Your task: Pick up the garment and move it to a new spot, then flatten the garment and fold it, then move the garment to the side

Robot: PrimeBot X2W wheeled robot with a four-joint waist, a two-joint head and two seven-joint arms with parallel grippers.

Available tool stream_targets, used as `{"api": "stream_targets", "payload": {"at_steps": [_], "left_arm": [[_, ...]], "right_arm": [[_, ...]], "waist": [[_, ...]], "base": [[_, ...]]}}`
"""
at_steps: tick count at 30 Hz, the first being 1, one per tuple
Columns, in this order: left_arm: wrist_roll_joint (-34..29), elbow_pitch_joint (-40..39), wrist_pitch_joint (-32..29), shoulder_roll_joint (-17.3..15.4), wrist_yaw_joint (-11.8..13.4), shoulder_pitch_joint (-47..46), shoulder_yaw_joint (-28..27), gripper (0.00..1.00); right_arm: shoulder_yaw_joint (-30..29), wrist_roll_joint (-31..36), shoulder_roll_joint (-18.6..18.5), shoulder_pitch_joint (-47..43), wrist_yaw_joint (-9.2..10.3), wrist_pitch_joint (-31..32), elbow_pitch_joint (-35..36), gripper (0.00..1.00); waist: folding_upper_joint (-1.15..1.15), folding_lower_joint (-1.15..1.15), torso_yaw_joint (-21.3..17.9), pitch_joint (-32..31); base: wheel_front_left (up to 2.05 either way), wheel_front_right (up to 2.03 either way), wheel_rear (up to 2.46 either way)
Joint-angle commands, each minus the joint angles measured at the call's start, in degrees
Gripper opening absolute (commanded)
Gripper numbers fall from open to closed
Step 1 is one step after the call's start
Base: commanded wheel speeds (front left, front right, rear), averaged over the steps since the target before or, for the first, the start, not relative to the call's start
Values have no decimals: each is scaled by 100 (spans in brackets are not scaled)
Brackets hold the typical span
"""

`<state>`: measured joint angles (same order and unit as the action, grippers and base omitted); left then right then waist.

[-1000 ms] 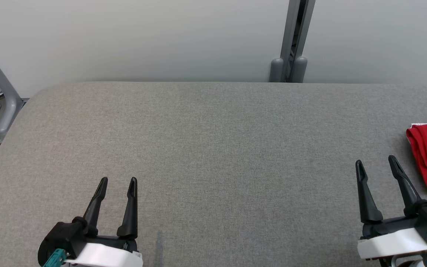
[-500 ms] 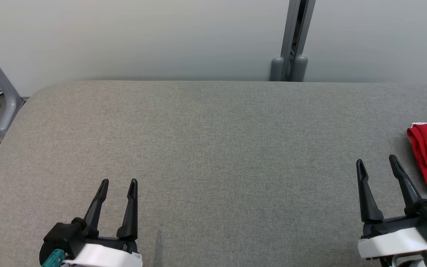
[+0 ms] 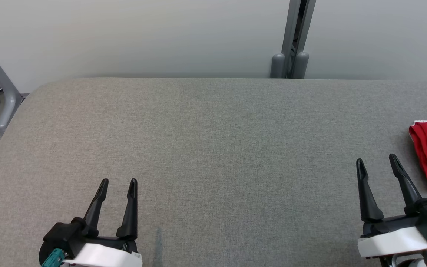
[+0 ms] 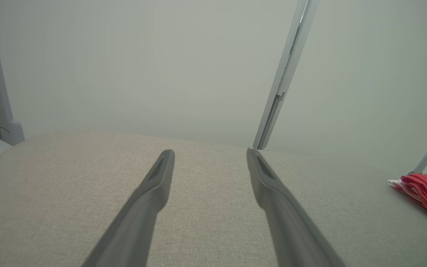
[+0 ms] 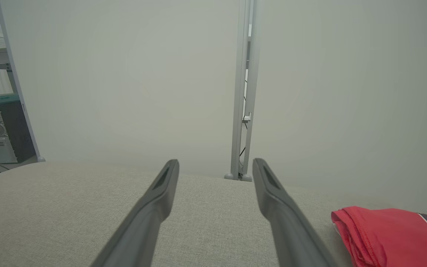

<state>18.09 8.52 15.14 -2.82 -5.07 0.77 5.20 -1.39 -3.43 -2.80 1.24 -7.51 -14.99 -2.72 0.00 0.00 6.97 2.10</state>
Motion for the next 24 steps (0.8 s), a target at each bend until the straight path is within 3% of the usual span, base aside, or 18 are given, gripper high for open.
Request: {"api": "stream_targets", "payload": {"at_steps": [1, 17, 18, 24], "left_arm": [[8, 0, -3, -22, -41, -81, -12, 100], [95, 60, -3, -22, -49, -127, -20, 100], [79, 120, -1, 11, -41, -60, -4, 0], [377, 240, -82, 19, -42, 35, -19, 0]], "right_arm": [[-12, -12, -26, 63, 6, -23, 2, 100], [31, -67, -26, 69, 6, -23, -48, 100], [32, -32, 18, 27, 0, 2, -79, 0], [38, -382, 51, -70, 0, 66, -223, 0]], "waist": [[0, 0, 3, 22], [0, 0, 12, 37], [0, 0, 11, 37], [0, 0, -5, 32]], "base": [[0, 0, 0], [0, 0, 0], [0, 0, 0], [0, 0, 0]]}}
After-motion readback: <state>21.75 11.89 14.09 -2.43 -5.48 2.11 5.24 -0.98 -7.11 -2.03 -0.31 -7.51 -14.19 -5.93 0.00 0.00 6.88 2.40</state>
